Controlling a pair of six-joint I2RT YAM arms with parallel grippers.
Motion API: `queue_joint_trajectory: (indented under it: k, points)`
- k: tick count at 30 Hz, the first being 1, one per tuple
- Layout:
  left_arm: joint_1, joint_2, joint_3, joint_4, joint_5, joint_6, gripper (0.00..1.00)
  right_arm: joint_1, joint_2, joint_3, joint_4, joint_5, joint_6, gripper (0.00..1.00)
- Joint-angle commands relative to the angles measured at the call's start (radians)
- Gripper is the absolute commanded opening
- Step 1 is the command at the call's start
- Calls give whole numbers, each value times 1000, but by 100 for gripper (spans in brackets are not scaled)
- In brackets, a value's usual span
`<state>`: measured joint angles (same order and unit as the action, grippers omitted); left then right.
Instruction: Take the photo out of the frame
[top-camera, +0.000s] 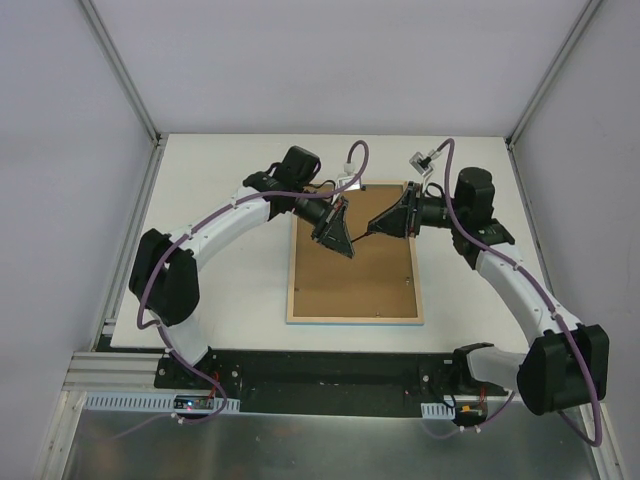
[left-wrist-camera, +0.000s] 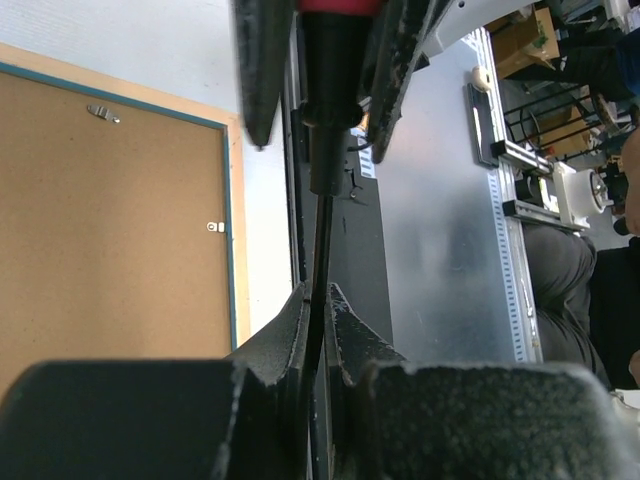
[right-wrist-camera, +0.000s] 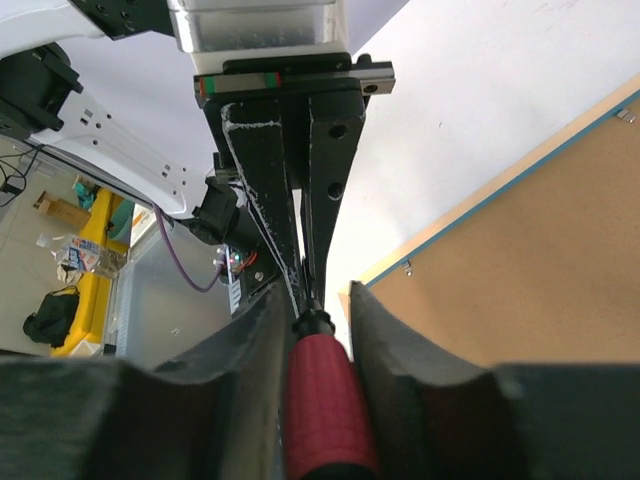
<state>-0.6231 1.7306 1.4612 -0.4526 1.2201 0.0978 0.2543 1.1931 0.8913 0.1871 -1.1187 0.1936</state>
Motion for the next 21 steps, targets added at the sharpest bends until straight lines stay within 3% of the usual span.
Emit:
queue_joint_trajectory:
  k: [1, 5, 13, 21]
  points:
    - [-12, -19, -9, 2, 1, 31, 0, -1, 22, 93, -212, -70, -187, 41]
    - [-13, -23, -21, -15, -16, 54, 0, -1, 42, 143, -350, -70, -318, 44]
    - [-26, -14, -10, -31, -27, 68, 0, 13, 54, 147, -357, -70, -321, 38]
    - [-36, 0, -2, -34, -21, 65, 0, 34, 56, 144, -360, -61, -322, 12]
